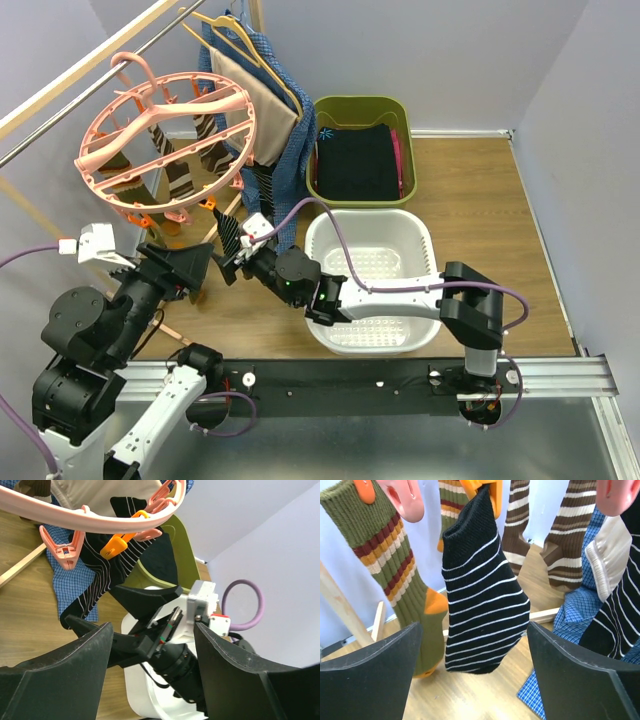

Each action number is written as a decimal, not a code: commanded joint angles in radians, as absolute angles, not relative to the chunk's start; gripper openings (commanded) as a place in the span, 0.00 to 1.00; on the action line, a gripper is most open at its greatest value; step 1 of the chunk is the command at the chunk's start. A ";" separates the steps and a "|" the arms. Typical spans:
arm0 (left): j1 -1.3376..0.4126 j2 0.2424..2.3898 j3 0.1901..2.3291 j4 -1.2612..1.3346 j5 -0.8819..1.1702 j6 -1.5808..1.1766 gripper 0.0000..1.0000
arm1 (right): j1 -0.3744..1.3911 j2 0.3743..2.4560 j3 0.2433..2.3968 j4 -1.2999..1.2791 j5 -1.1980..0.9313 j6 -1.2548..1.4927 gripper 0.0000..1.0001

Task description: Remove the socks clipped to the hanger

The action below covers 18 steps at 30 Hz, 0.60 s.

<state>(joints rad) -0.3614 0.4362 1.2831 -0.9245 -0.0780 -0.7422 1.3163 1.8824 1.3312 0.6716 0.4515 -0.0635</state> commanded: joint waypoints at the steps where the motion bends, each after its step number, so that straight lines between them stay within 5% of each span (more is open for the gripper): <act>1: -0.364 0.449 1.319 -0.968 -0.081 -0.741 0.75 | 1.322 1.933 1.368 0.746 0.499 -0.117 0.88; 18: -0.364 0.486 1.339 -0.966 -0.091 -0.726 0.74 | 1.322 1.898 1.396 0.608 0.506 -0.130 0.24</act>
<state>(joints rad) -0.3614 0.4194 1.3190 -0.9524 -0.0971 -0.7456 1.3159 1.9480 1.3670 0.6979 0.4862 -0.1360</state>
